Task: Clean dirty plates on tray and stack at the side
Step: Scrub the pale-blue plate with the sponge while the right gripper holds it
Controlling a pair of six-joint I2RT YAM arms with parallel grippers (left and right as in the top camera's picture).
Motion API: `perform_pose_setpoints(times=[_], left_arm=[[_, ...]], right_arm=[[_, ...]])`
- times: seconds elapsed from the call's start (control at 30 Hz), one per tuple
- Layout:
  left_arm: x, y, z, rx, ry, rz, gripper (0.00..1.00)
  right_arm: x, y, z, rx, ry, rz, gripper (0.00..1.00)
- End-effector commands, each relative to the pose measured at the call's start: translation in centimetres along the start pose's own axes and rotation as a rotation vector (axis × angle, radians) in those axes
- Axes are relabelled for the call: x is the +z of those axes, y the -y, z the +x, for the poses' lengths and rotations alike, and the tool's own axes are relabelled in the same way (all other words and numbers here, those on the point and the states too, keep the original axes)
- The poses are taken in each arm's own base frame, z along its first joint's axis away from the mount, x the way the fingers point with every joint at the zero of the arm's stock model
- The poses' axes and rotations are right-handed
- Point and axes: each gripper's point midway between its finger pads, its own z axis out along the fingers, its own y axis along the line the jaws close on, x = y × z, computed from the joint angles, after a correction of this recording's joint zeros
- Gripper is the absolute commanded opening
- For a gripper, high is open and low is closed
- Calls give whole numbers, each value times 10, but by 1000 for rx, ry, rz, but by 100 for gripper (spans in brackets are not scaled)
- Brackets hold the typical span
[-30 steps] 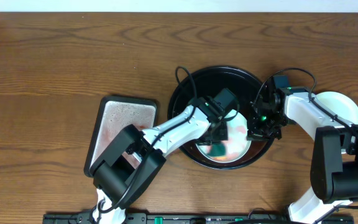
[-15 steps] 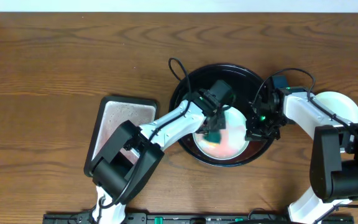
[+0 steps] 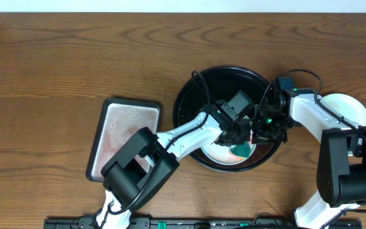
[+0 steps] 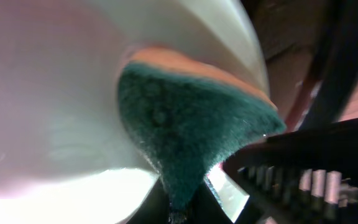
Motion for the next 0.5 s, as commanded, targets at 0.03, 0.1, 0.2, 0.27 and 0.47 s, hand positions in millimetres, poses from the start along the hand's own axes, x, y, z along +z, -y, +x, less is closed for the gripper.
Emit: perform_pose_setpoints(times=[0.03, 0.1, 0.2, 0.27, 0.47], left_arm=[[1, -59, 2, -82, -12, -215, 8], [-11, -96, -8, -116, 39, -366, 8], [-46, -157, -29, -79, 159, -666, 7], [-65, -175, -38, -23, 218, -802, 8], [-87, -186, -45, 77, 276, -955, 7]], right_arm=[[5, 20, 3, 6, -15, 88, 1], [5, 20, 3, 7, -16, 88, 1], [5, 20, 4, 7, -17, 88, 1], [5, 20, 3, 3, -16, 88, 1], [5, 20, 3, 2, -15, 89, 1]])
